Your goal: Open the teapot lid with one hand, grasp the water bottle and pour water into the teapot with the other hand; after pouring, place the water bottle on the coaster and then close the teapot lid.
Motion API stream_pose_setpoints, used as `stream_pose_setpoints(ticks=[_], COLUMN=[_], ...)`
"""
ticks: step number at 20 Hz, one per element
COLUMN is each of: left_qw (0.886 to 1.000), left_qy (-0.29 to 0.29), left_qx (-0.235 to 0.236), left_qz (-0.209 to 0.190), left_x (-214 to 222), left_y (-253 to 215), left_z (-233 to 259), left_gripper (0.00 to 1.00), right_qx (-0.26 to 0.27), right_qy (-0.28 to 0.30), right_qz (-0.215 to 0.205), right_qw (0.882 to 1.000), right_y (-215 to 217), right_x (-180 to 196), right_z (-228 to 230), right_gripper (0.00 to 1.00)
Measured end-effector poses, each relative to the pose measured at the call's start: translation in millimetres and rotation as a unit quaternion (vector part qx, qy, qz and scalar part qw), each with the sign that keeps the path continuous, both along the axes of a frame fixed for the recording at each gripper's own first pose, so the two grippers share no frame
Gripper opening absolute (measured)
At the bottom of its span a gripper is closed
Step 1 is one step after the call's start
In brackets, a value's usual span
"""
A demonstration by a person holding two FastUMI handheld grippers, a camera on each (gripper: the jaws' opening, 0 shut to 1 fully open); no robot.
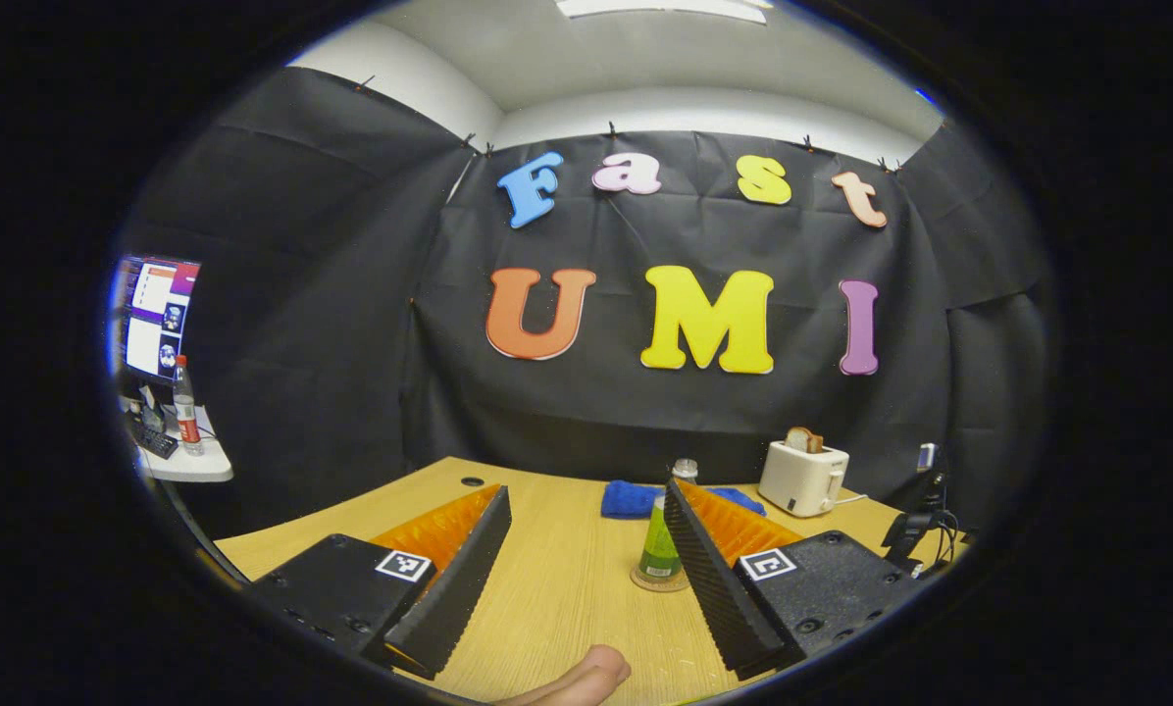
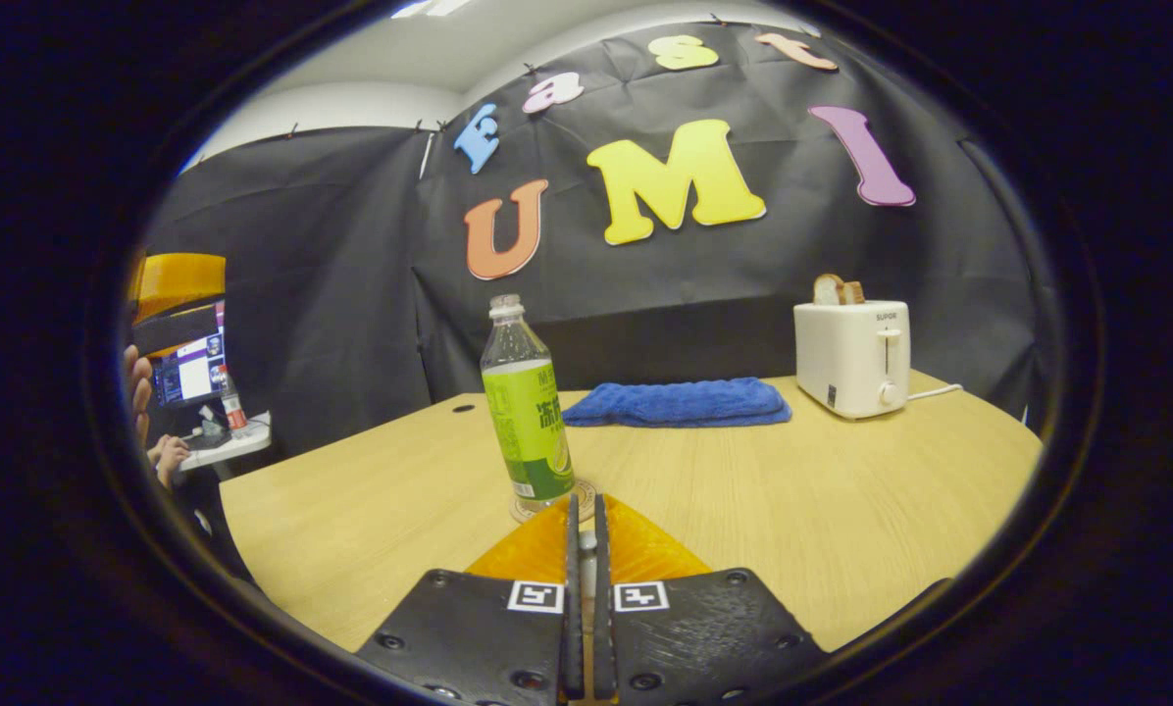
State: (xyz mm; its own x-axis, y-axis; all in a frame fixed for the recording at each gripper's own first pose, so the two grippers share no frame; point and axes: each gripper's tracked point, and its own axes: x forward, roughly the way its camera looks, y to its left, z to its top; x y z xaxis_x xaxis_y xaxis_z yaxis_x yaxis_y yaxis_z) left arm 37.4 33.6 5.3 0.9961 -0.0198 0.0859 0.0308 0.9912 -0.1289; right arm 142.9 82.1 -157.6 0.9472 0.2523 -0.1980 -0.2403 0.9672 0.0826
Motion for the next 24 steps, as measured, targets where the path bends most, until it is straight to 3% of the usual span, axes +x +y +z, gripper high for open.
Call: stream_pose_setpoints(ticks=[3, 6, 7, 8, 9, 10, 14, 17, 21, 24], left_qw=[1.0, 1.0, 1.0, 1.0, 0.999, 0.999, 0.999, 0.998, 0.996, 0.995], left_qy=[0.003, 0.014, 0.007, 0.008, 0.012, 0.01, 0.006, 0.01, 0.015, 0.008], left_qx=[0.0, 0.012, 0.014, 0.017, 0.024, 0.029, 0.045, 0.063, 0.086, 0.094], left_qz=[-0.008, -0.018, -0.021, -0.025, -0.032, -0.031, -0.022, -0.021, -0.024, -0.026], left_x=[-0.4, -2.3, -4.5, -6.8, -9.0, -9.8, -21.5, -34.0, -54.6, -60.3], left_y=[-5.2, -11.1, -12.7, -17.8, -25.0, -29.6, -37.2, -47.4, -62.4, -70.7], left_z=[2.2, 0.9, 4.1, 6.8, 5.4, 7.1, 15.8, 13.3, 7.5, 9.0], left_gripper=[0.98, 0.98, 0.98, 0.98, 0.98, 0.98, 0.98, 0.98, 0.98, 0.98], right_qx=[-0.007, -0.03, -0.036, -0.039, -0.041, -0.038, -0.027, -0.055, -0.052, -0.054], right_qy=[0.005, -0.015, -0.025, -0.034, -0.043, -0.051, -0.07, -0.091, -0.11, -0.098], right_qz=[-0.01, -0.015, -0.008, -0.01, -0.016, -0.021, -0.041, -0.092, -0.104, -0.122], right_qw=[1.0, 0.999, 0.999, 0.999, 0.998, 0.998, 0.996, 0.99, 0.987, 0.986], right_y=[-2.2, -2.2, 0.9, 0.5, -1.9, -3.7, -22.9, -63.2, -94.2, -115.6], right_x=[-1.4, -12.2, -19.3, -24.1, -30.5, -38.2, -80.9, -113.7, -159.0, -168.6], right_z=[2.8, 25.7, 35.8, 45.5, 58.0, 71.8, 130.3, 166.1, 176.0, 164.4], right_gripper=[0.17, 0.66, 0.71, 0.9, 0.98, 0.93, 0.96, 0.96, 0.95, 0.95])
